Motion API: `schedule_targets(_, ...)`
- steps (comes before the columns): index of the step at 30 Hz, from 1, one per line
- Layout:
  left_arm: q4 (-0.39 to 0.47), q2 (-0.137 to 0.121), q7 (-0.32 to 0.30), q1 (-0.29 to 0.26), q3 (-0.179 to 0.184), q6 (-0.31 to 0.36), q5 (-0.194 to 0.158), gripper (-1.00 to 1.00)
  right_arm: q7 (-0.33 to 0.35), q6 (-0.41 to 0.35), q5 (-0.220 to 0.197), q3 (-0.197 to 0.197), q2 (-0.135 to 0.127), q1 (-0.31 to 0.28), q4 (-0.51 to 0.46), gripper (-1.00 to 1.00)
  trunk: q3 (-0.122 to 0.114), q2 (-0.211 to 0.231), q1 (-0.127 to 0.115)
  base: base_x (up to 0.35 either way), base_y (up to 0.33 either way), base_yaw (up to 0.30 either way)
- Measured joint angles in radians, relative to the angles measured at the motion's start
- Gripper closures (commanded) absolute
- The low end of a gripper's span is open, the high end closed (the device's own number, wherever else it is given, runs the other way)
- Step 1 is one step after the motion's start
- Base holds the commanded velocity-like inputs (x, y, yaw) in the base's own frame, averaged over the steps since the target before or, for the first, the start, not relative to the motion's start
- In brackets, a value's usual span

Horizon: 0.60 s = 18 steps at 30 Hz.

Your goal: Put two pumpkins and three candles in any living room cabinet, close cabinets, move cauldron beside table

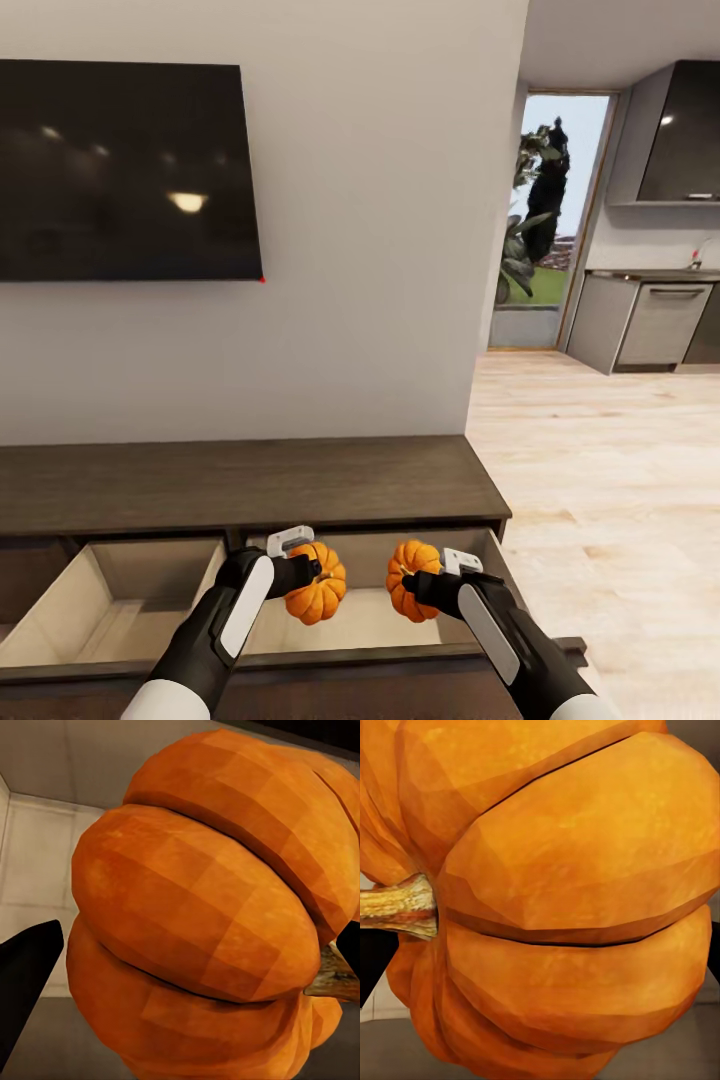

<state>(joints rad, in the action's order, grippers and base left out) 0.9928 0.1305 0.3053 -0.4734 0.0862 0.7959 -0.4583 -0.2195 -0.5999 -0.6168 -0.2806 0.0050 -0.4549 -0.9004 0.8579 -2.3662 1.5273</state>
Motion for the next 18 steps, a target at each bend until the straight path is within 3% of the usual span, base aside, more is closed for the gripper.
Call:
schedule_targets(7,0.0,0.001,0.0,0.0,0.0,0.0,0.0,1.0,0.0,0.0,0.0,-0.001,0.0,0.0,0.0,1.0,0.022,-0.049,0.027,0.0,0.0,0.0)
schedule_targets(14,0.008,0.001,-0.008,0.0,0.0,-0.001,0.0,1.0,0.0,0.0,0.0,-0.001,0.0,0.0,-0.001,1.0,0.022,-0.049,0.027,0.002,0.0,0.0)
schedule_targets(18,0.009,0.001,-0.009,0.0,0.0,0.0,0.001,1.0,0.0,0.0,0.0,-0.001,0.0,0.0,-0.001,1.0,0.022,-0.049,0.027,0.152,0.0,0.0)
